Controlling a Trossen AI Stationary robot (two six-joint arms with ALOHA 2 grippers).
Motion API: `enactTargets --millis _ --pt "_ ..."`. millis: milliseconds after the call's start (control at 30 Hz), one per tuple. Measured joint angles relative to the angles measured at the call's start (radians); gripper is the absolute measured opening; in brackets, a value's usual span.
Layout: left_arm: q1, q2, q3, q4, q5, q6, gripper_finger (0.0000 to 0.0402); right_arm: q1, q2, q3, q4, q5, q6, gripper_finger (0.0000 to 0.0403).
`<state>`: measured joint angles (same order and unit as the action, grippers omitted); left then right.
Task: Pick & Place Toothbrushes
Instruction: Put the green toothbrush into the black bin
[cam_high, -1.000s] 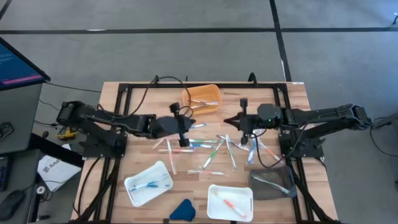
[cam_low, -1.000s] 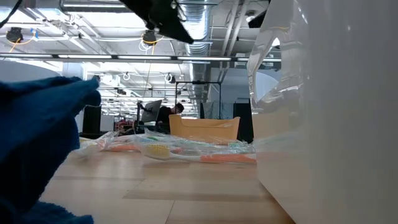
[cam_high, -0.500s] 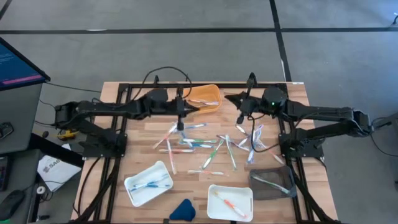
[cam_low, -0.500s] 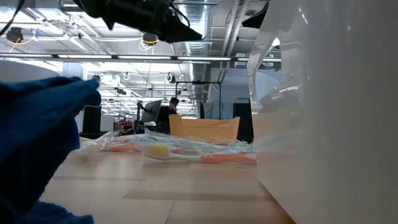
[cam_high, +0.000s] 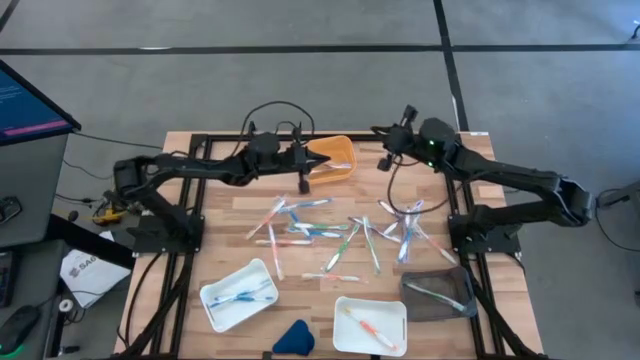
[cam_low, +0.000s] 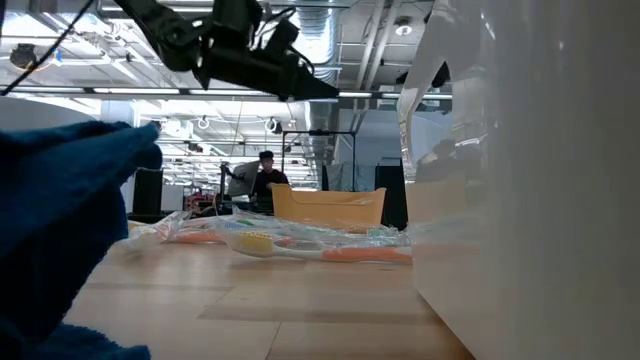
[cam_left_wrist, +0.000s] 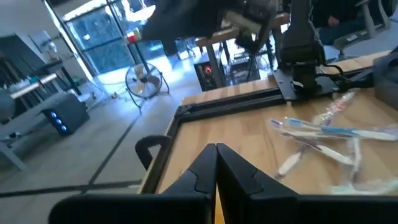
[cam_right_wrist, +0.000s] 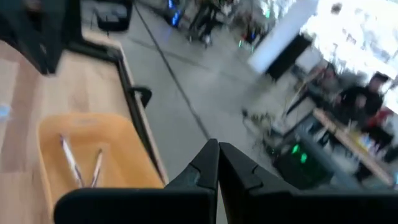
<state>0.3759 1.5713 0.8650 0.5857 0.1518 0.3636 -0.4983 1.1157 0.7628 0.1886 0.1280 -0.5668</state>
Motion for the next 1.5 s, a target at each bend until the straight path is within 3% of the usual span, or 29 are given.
enactTargets --millis 200,600,700,900,1000,1500 --pt "0.000 0.067 0.001 0.136 0.003 0.000 0.0001 -0.012 0.069 0.000 -0.009 0.000 0.014 0.0001" --pt "0.000 0.068 0.010 0.182 0.049 -0.002 0.0001 0.061 0.075 -0.001 -0.136 -0.007 -0.072 0.0001" --pt "0.000 0.068 0.016 0.182 0.049 -0.002 0.0001 0.045 0.074 -0.001 -0.142 -0.102 -0.084 0.0001" --pt "0.003 0.068 0.016 0.177 0.049 -0.003 0.0001 -0.041 0.075 0.023 -0.183 -0.434 -0.069 0.0001" --pt "0.003 0.068 0.016 0.154 0.056 -0.005 0.0001 -0.072 0.075 0.025 -0.185 -0.522 -0.031 0.0001" --pt "-0.012 0.068 0.016 0.135 0.090 -0.005 0.0001 -0.073 0.076 0.025 -0.075 -0.550 0.086 0.0001"
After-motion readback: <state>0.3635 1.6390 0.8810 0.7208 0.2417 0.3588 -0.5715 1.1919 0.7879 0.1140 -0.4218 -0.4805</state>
